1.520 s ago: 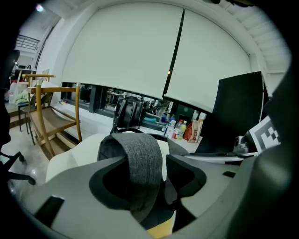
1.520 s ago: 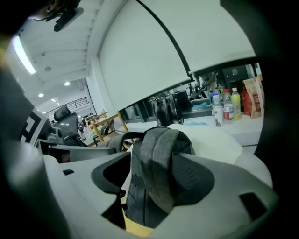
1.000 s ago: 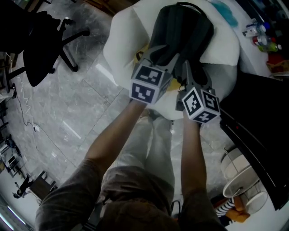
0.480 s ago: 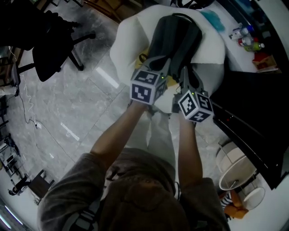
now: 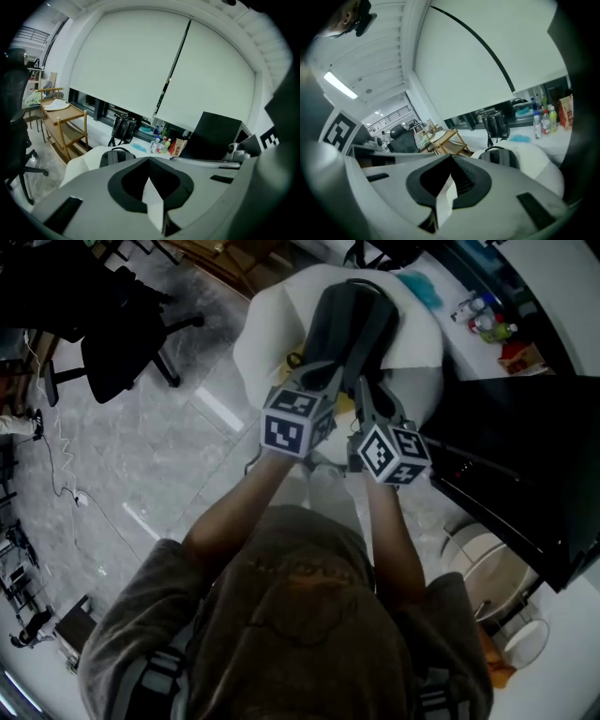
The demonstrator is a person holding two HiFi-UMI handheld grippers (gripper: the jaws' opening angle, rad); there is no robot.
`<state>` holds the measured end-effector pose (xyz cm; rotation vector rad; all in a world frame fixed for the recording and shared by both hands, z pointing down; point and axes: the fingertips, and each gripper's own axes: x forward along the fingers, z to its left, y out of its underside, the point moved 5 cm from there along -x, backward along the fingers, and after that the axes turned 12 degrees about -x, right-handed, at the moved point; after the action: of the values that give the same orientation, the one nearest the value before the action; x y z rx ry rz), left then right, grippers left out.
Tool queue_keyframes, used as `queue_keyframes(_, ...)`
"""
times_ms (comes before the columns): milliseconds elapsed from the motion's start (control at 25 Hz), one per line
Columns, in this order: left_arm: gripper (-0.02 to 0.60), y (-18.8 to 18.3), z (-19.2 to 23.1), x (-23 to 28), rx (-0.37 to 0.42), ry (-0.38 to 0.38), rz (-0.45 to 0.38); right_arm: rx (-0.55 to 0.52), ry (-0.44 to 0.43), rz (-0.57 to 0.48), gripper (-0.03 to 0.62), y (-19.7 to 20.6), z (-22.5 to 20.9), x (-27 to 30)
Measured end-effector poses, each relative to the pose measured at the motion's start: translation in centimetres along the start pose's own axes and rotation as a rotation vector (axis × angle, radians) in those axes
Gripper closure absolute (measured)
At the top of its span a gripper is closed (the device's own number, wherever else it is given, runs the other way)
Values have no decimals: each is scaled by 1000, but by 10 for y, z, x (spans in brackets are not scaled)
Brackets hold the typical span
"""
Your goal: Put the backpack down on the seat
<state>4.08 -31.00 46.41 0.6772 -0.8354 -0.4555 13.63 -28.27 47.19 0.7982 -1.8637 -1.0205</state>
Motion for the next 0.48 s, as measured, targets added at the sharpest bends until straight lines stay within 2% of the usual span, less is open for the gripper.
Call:
queue_keyframes(200, 581, -14, -33, -38, 46, 67, -12, -56, -71, -21, 594, -24, 25, -36)
queue_keyframes(480, 581, -30, -69, -80, 148, 144, -44, -132, -125, -97, 594, -61, 48, -78)
